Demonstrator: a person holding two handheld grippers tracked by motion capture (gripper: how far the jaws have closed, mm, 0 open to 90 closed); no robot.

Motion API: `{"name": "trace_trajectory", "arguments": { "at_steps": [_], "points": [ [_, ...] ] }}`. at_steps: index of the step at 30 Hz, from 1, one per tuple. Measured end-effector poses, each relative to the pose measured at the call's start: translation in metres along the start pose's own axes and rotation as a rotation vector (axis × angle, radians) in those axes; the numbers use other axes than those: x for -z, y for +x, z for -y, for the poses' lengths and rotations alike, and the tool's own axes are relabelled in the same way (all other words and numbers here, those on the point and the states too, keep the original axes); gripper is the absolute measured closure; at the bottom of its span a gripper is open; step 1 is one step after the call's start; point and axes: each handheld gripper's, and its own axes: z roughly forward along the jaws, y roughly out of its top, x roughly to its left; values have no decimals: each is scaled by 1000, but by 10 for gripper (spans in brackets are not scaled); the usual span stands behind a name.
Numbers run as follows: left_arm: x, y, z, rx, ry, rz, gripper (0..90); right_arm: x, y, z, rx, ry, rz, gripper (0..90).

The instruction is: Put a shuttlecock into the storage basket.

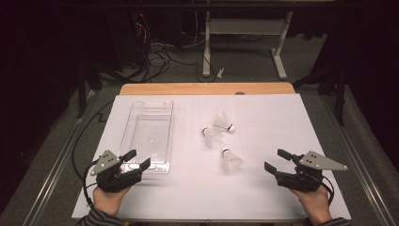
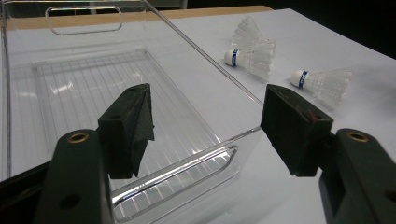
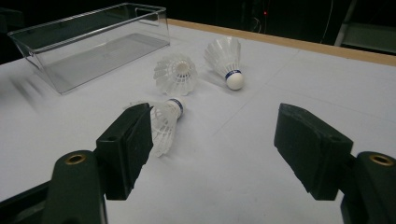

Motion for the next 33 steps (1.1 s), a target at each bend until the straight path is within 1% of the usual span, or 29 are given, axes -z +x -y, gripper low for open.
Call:
{"name": "trace_trajectory", "arguments": {
  "at_steps": [3, 14, 23, 29, 33],
  "points": [
    [0, 0, 0, -1, -6, 1, 351, -1, 0, 0, 0, 4, 1, 286],
    [1, -2, 0, -9, 0, 7, 351, -1, 0, 0, 2, 5, 0, 286],
    [1, -4, 0, -4, -4, 12, 351, -1, 1, 0, 4, 5, -6, 286],
    [-1, -5, 0, -3, 2, 15, 350, -1, 0, 0, -3, 10, -7, 285],
    [-2, -8, -1, -12, 9, 19, 352, -1, 0, 0, -5, 11, -9, 285]
  ]
}}
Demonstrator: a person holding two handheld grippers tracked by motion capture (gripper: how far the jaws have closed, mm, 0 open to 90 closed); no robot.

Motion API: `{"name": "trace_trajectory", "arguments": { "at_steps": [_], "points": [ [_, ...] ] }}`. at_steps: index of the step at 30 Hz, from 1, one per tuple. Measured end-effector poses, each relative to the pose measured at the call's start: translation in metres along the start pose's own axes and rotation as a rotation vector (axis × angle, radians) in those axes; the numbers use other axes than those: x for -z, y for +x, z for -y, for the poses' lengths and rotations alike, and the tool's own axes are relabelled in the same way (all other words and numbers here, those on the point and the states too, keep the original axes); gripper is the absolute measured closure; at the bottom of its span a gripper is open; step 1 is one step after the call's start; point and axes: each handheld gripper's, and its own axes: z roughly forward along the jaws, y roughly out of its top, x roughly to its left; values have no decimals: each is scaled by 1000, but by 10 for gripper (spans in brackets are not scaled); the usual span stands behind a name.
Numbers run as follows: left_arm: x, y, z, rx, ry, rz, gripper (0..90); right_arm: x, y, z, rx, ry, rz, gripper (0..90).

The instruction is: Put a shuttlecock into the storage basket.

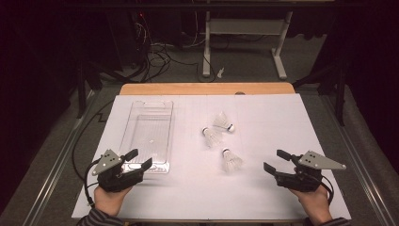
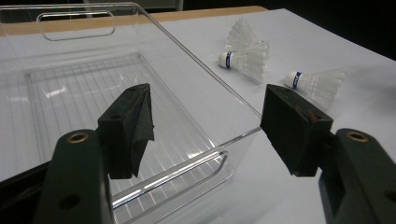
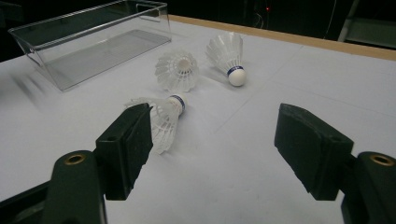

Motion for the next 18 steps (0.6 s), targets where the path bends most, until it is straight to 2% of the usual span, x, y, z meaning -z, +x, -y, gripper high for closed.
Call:
{"name": "trace_trajectory", "arguments": {
  "at_steps": [7, 8, 9, 11, 12, 18],
  "points": [
    [-4, -4, 0, -3, 14, 9, 353, 0, 0, 0, -5, -4, 0, 285],
    [-6, -5, 0, -23, 24, 38, 353, 0, 0, 0, -4, -3, -2, 285],
    [-7, -7, 0, -25, 28, 44, 353, 0, 0, 0, -5, -2, -3, 285],
    [-8, -9, -1, -25, 35, 42, 353, 0, 0, 0, -5, -3, -4, 285],
    [-8, -11, -1, -11, 32, 17, 353, 0, 0, 0, -5, -4, -4, 285],
    [-13, -16, -3, -5, 43, 29, 355, -1, -2, 0, -8, -7, -6, 285]
  ]
}}
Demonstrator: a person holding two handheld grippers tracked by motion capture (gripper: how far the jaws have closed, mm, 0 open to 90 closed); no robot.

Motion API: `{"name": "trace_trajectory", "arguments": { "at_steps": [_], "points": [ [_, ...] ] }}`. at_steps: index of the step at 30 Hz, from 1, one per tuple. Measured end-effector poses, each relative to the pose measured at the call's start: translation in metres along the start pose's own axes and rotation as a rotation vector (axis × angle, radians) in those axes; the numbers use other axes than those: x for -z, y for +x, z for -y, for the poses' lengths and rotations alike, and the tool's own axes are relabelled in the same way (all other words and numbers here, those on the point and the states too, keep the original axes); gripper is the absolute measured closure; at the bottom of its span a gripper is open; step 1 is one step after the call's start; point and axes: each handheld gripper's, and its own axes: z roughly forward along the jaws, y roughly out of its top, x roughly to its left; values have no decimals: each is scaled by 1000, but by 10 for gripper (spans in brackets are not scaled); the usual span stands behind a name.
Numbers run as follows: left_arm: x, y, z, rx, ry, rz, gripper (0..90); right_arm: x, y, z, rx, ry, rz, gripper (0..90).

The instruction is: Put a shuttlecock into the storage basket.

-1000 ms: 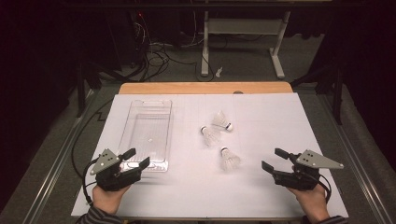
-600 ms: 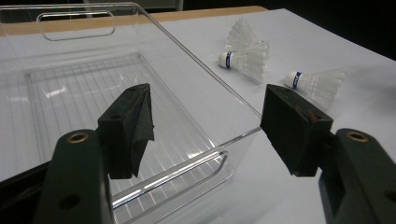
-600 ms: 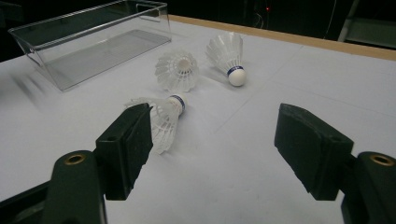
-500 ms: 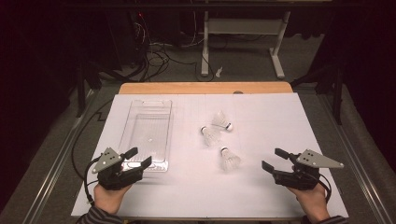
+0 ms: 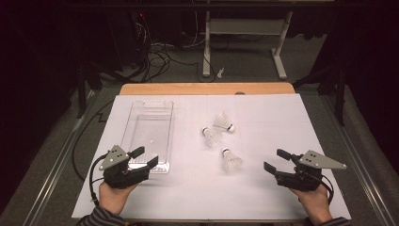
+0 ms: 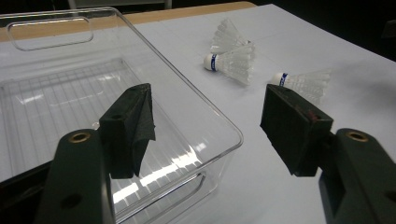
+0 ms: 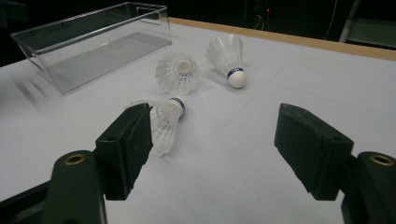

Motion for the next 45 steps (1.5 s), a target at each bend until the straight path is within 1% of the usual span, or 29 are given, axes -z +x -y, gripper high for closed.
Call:
{"name": "trace_trajectory", "arguments": {
  "at_steps": [1, 2, 3, 4, 8, 15, 20, 31, 38, 45],
  "points": [
    [-1, -1, -1, 3, -1, 4, 355, 0, 0, 0, -1, 1, 0, 285],
    [-2, -1, -1, -9, 5, -3, 355, 0, 0, 0, 0, 2, -1, 285],
    [-4, -4, -2, 4, -3, 13, 355, 0, 0, 0, 2, 3, -1, 285],
    [-6, -6, -3, 4, -4, 15, 355, -1, 1, 0, 3, 4, -2, 285],
    [-10, -11, -5, -8, 3, 24, 353, -1, 1, 0, 9, 5, -6, 285],
    [-14, -16, -8, -10, -2, 38, 353, -2, 1, 0, 8, 10, -4, 285],
    [-20, -22, -7, -19, 4, 52, 352, -2, 1, 0, 6, 17, -2, 285],
    [-33, -27, -4, -11, 7, 68, 353, -2, 1, 0, 5, 15, -3, 282],
    [-44, -35, -2, -22, 18, 86, 353, -3, 1, 0, 14, 18, -4, 280],
    [-55, -40, 1, -20, 23, 100, 354, -2, 1, 0, 14, 16, -4, 280]
  ]
}}
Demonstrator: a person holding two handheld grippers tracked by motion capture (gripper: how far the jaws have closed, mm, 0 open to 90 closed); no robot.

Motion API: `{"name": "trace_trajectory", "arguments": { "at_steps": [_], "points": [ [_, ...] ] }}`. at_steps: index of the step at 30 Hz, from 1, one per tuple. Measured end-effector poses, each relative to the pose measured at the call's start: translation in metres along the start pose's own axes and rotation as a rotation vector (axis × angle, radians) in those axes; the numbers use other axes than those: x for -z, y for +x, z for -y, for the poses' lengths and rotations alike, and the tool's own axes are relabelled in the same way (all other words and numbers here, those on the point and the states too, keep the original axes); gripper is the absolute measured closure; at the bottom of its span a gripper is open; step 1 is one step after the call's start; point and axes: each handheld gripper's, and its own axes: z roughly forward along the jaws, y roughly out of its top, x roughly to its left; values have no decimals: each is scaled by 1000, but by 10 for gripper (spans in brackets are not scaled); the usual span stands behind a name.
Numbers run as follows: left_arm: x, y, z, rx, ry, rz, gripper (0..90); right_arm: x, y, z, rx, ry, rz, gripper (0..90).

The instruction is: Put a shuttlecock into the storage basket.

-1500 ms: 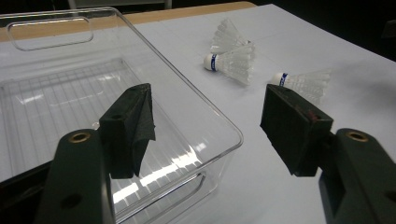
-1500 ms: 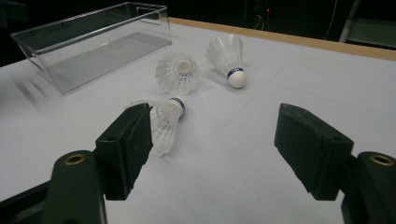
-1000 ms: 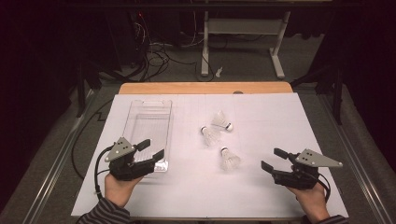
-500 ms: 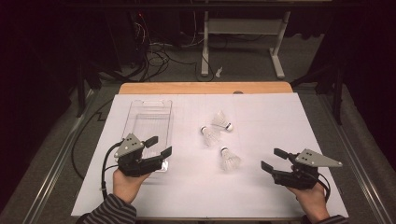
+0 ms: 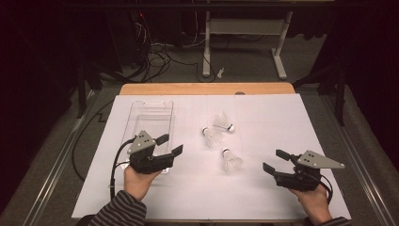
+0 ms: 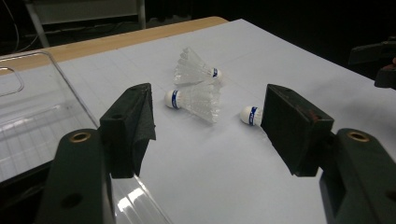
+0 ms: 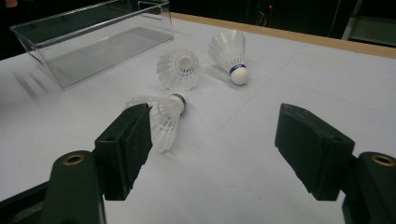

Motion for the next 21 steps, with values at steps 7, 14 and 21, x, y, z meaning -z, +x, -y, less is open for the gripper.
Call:
{"name": "trace_trajectory", "arguments": {
  "at_steps": [7, 14, 21],
  "points": [
    [-12, -3, 1, -10, 9, 0, 354, 0, 0, 0, -1, 0, 2, 280],
    [-23, -5, 2, -20, 13, 4, 355, 0, 0, 0, -4, 1, 2, 277],
    [-35, -6, 5, -9, 17, 8, 357, 1, 1, 0, 0, -7, 3, 277]
  ]
}}
